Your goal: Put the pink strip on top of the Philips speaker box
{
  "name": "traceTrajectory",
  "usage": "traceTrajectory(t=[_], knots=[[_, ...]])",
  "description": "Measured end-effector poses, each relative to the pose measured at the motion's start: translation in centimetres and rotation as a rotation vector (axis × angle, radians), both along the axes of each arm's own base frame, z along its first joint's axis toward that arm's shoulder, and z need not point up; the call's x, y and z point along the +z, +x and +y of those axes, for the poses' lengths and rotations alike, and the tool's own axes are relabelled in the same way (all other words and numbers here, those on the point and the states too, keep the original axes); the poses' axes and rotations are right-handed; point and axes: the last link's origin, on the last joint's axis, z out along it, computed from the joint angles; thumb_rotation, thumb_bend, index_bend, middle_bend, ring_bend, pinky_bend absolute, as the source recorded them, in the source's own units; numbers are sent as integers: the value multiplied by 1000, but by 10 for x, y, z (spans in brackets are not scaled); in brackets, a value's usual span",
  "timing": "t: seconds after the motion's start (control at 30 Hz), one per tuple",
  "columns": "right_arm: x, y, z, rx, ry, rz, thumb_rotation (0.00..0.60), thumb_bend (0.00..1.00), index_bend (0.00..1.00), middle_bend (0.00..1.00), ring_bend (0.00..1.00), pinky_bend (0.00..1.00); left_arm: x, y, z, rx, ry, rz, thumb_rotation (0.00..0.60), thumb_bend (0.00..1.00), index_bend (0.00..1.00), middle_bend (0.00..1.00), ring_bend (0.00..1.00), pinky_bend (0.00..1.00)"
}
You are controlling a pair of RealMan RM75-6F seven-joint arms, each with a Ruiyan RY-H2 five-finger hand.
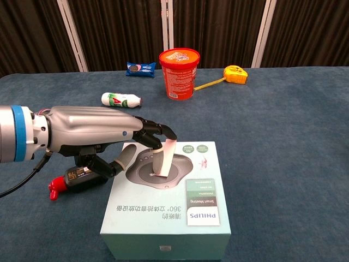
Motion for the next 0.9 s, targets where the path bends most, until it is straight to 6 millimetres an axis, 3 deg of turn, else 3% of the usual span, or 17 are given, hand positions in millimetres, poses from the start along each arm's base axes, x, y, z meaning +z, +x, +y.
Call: traceTrajectory(t=[0.9], knots=[[4,0,0,-2,-11,-8,600,35,0,0,0,0,5,5,-4,-22,24,-36,600,1000,342,0,0,0]])
